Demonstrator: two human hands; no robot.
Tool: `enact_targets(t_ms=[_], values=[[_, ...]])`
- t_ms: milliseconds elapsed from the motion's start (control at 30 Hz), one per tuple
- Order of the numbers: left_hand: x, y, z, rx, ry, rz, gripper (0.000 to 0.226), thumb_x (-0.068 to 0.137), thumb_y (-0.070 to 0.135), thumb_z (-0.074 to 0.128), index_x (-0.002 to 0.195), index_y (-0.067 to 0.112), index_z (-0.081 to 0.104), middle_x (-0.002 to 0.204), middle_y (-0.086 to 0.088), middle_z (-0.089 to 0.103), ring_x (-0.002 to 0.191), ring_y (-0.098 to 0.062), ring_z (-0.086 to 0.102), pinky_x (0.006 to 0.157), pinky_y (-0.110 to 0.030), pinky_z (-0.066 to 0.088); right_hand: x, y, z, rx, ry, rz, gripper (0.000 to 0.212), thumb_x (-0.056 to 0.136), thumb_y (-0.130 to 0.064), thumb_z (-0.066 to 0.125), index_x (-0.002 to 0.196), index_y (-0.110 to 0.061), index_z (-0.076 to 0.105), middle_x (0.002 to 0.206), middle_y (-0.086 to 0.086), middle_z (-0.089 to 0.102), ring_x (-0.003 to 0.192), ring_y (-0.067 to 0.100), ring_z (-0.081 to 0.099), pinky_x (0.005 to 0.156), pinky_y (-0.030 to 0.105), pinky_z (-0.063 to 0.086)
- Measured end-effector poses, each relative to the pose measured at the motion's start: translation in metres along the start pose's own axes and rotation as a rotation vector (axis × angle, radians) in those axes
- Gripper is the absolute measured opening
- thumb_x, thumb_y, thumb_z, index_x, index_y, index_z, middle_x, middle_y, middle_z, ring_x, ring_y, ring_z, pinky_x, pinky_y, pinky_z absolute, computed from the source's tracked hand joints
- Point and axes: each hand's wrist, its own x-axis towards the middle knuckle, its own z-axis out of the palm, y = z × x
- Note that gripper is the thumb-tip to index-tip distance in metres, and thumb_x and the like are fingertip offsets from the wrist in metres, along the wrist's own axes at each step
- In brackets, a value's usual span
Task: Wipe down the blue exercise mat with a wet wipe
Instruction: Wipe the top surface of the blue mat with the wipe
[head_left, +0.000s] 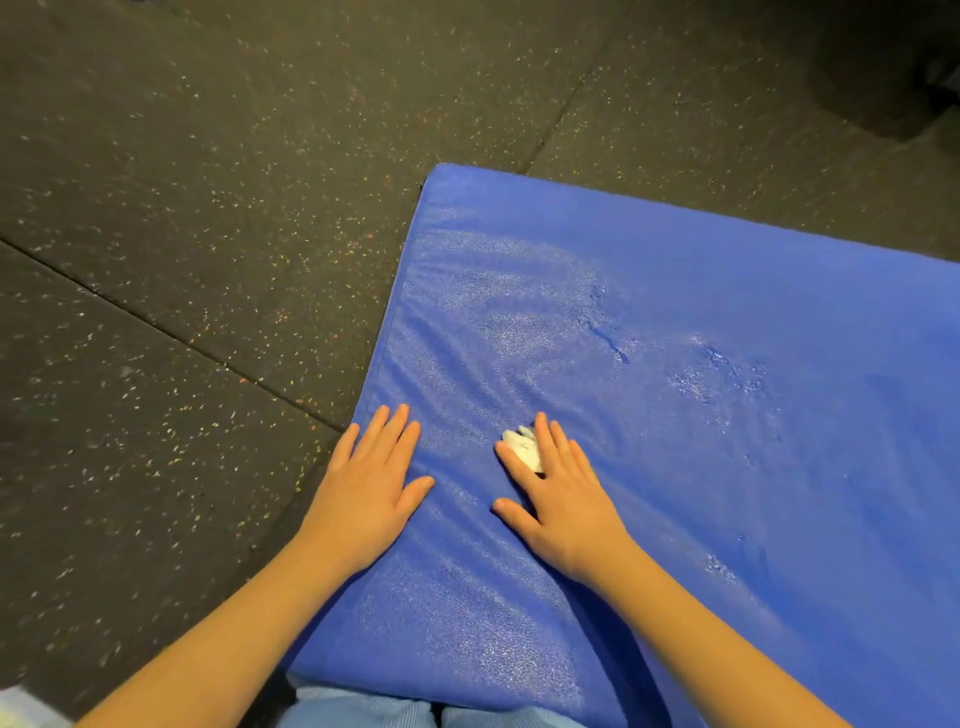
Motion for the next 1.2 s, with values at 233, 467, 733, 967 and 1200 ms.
enact_targets(t_ms=[233,467,733,967,1200], values=[[0.0,-0.001,0.005,-0.03,-0.017,0.017,0.068,0.092,0.052,0.026,0.136,0.007,0.052,0.147,-0.01,0.044,0.135,-0.029,0.041,0.107,-0.047,0.024,-0.005,-0.004,0.0,0.036,-0.041,0.028,0.103,0.069,-0.086,-0.01,0.152,-0.025,-0.01,0.15,-0.01,-0.029,0.141,0.01,-0.025,0.114,0.026,-0.012],[0.0,0.001,0.0,-0.156,0.011,0.009,0.089,0.081,0.063,0.002,0.151,0.012,0.023,0.16,-0.001,0.011,0.148,-0.02,0.004,0.116,-0.033,-0.006,0.053,-0.021,-0.003,0.077,0.041,0.093,0.094,0.078,-0.072,0.006,0.154,-0.017,0.0,0.159,-0.001,-0.015,0.148,0.017,-0.013,0.114,0.028,-0.012],[-0.008,-0.004,0.001,-0.168,0.027,0.008,0.082,0.087,0.059,0.01,0.148,0.008,0.032,0.157,-0.004,0.02,0.144,-0.016,0.007,0.117,-0.033,0.002,0.023,-0.007,-0.009,-0.054,-0.055,-0.125,0.093,0.079,-0.076,-0.008,0.154,-0.021,-0.001,0.154,-0.009,-0.017,0.144,0.01,-0.019,0.12,0.033,-0.008],[-0.011,-0.002,-0.005,-0.182,-0.034,-0.038,0.096,0.074,0.064,-0.009,0.154,0.015,0.009,0.161,0.002,-0.003,0.137,-0.005,-0.02,0.112,-0.026,-0.014,0.028,-0.033,0.002,-0.004,-0.029,-0.187,0.095,0.081,-0.077,-0.007,0.155,-0.018,0.004,0.16,-0.003,-0.007,0.148,0.016,-0.01,0.117,0.03,-0.011],[-0.017,-0.006,-0.001,-0.178,-0.052,-0.041,0.096,0.072,0.065,-0.011,0.154,0.017,0.003,0.156,0.007,-0.014,0.138,-0.005,-0.023,0.112,-0.026,-0.014,0.036,-0.025,-0.004,0.059,-0.06,-0.025,0.097,0.078,-0.079,-0.007,0.154,-0.019,0.001,0.16,-0.004,-0.011,0.147,0.013,-0.013,0.12,0.032,-0.007]])
